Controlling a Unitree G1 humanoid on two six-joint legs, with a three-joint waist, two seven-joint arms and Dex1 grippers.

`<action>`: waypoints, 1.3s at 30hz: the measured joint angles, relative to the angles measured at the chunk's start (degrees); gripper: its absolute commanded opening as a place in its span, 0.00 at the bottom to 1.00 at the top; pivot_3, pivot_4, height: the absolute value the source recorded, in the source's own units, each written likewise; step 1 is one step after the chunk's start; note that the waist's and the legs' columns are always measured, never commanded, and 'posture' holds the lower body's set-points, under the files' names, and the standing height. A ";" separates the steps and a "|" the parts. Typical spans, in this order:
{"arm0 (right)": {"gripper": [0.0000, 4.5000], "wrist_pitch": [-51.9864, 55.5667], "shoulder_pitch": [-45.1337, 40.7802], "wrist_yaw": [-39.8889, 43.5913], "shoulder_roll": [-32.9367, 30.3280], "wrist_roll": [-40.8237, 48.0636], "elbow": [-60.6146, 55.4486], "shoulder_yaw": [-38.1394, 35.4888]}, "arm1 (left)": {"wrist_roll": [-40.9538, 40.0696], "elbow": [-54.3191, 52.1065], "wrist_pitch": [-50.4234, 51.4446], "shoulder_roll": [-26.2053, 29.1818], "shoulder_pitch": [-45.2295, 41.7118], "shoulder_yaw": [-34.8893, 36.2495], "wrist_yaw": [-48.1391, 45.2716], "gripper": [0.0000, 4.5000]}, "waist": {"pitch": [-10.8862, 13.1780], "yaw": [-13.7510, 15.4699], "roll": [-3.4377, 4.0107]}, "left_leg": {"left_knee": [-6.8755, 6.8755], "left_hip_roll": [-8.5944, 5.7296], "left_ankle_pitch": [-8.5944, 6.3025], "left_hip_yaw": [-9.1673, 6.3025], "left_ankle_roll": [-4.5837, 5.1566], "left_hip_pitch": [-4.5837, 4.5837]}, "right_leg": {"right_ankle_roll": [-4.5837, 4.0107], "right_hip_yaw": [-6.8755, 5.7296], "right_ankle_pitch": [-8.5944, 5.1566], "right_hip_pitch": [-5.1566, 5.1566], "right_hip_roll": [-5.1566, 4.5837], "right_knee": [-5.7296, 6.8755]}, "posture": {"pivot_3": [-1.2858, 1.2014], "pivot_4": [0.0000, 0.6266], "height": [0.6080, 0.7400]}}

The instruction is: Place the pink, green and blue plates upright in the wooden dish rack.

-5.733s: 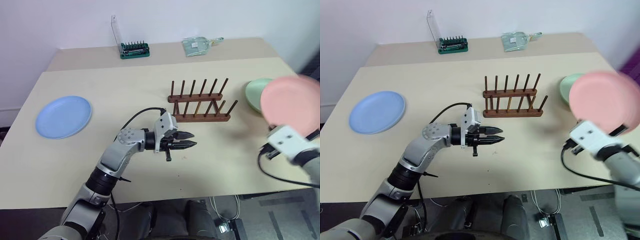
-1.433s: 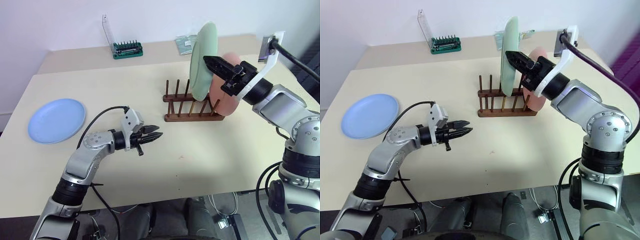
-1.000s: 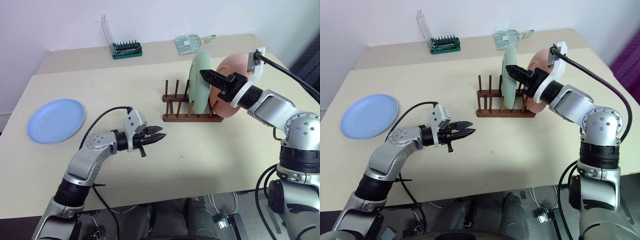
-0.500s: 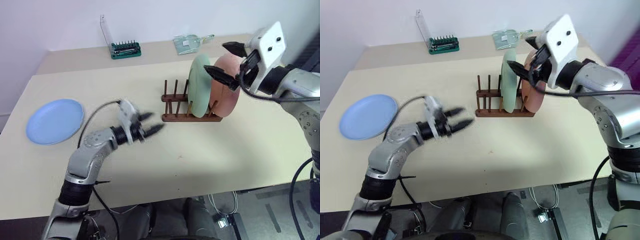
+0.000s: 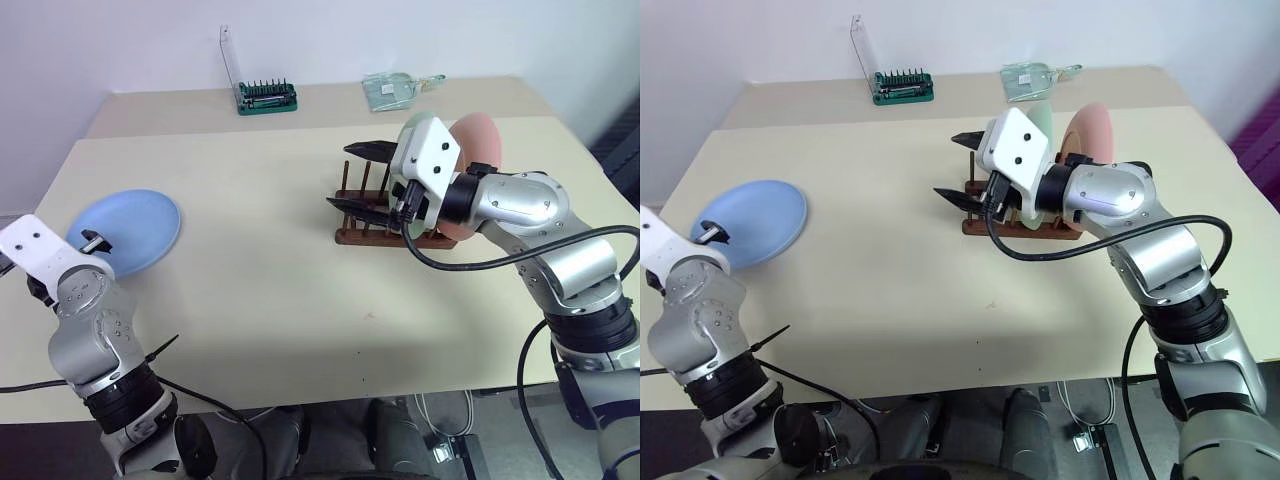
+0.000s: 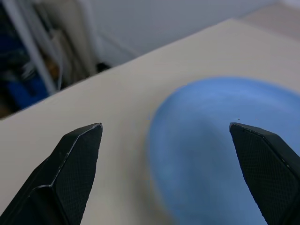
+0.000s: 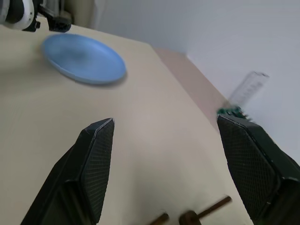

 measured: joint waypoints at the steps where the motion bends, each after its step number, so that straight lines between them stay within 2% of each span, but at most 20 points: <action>1: 0.79 -0.01 0.44 0.19 0.12 -0.46 0.01 0.00 | -0.60 0.26 1.26 -0.71 -0.70 1.20 0.55 0.99 | 0.00 -0.12 0.00 | 0.00 0.01 0.01 0.00 -0.01 0.00 | 0.00 -0.01 0.00 -0.01 0.01 0.02 | 0.52 0.24 1.00; 4: 0.79 -0.09 1.41 0.62 0.44 -2.11 0.05 0.00 | -2.92 3.07 5.30 -2.18 -2.85 4.58 0.86 0.99 | 0.00 -0.42 -0.01 | -0.03 0.04 0.01 0.02 -0.03 0.01 | 0.00 -0.01 0.00 -0.06 0.02 0.03 | 0.52 0.24 1.00; 7: 0.79 0.06 2.72 0.48 0.97 -3.19 -0.17 -0.13 | -5.34 7.89 8.06 -1.63 -5.56 7.14 -0.26 0.79 | -0.01 -0.48 -0.01 | -0.06 0.05 0.01 0.04 -0.04 0.01 | 0.00 -0.03 0.00 -0.09 0.02 0.02 | 0.52 0.24 1.00; 10: 0.79 1.02 4.50 -0.03 1.53 -3.63 -1.79 -0.21 | -6.67 12.17 7.58 0.98 -7.00 7.20 -2.88 0.46 | -0.02 -0.44 0.01 | -0.07 0.06 0.02 0.05 -0.06 0.03 | 0.00 -0.03 0.00 -0.08 0.02 0.03 | 0.52 0.24 1.00; 14: 0.79 2.08 5.99 -0.74 1.65 -4.78 -3.70 -0.24 | -7.47 15.05 5.69 1.67 -9.03 7.13 -3.79 0.01 | -0.02 -0.23 -0.02 | -0.04 0.03 0.02 0.03 -0.06 0.02 | 0.00 -0.05 0.01 -0.03 0.00 0.02 | 0.52 0.24 1.00; 18: 0.79 1.80 6.35 -1.34 1.65 -7.25 -3.85 -0.12 | -8.43 15.22 2.16 2.56 -10.21 1.61 -9.90 0.01 | -0.01 -0.29 -0.05 | -0.04 0.04 0.02 0.03 -0.06 0.00 | -0.01 -0.06 0.01 -0.05 0.00 0.02 | 0.52 0.24 1.00; 21: 0.97 -1.56 4.91 -1.44 1.98 -12.10 -2.63 2.08 | -10.38 13.58 -4.14 2.63 -12.68 -9.68 -20.16 0.00 | 0.02 -0.26 -0.11 | 0.03 0.03 0.03 0.02 -0.06 -0.05 | -0.04 -0.13 0.06 -0.03 -0.02 -0.04 | 0.52 0.24 1.00; 22: 0.99 -3.20 3.89 -1.47 2.48 -14.15 -1.86 3.36 | -10.89 12.22 -5.65 2.60 -13.94 -12.87 -22.45 0.00 | 0.01 -0.54 -0.12 | 0.02 0.03 0.02 0.06 -0.06 -0.04 | -0.04 -0.13 0.06 -0.04 -0.03 -0.05 | 0.52 0.24 1.00; 28: 0.99 -15.84 -2.68 -2.64 5.51 -29.50 7.23 12.15 | -11.90 7.26 -9.09 3.94 -17.05 -25.72 -30.25 0.00 | 0.00 -3.33 -0.08 | -0.22 0.12 0.01 0.22 -0.08 0.01 | -0.04 -0.13 0.06 -0.26 -0.02 0.00 | 0.52 0.24 1.00; 36: 0.99 -28.17 -6.84 -5.60 7.84 -43.54 19.92 15.01 | -14.27 4.69 -6.96 4.42 -17.20 -27.26 -30.57 0.00 | 0.00 -3.28 -0.08 | -0.20 0.10 0.01 0.23 -0.08 -0.06 | -0.05 -0.13 0.06 -0.35 -0.02 0.01 | 0.52 0.24 1.00; 39: 0.80 -31.02 -6.83 -5.89 8.17 -46.36 22.03 15.09 | -15.49 3.83 -5.71 4.39 -17.20 -26.65 -29.74 0.00 | 0.00 -3.27 -0.09 | -0.19 0.10 0.01 0.23 -0.08 -0.06 | -0.06 -0.12 0.06 -0.34 -0.01 0.01 | 0.52 0.24 1.00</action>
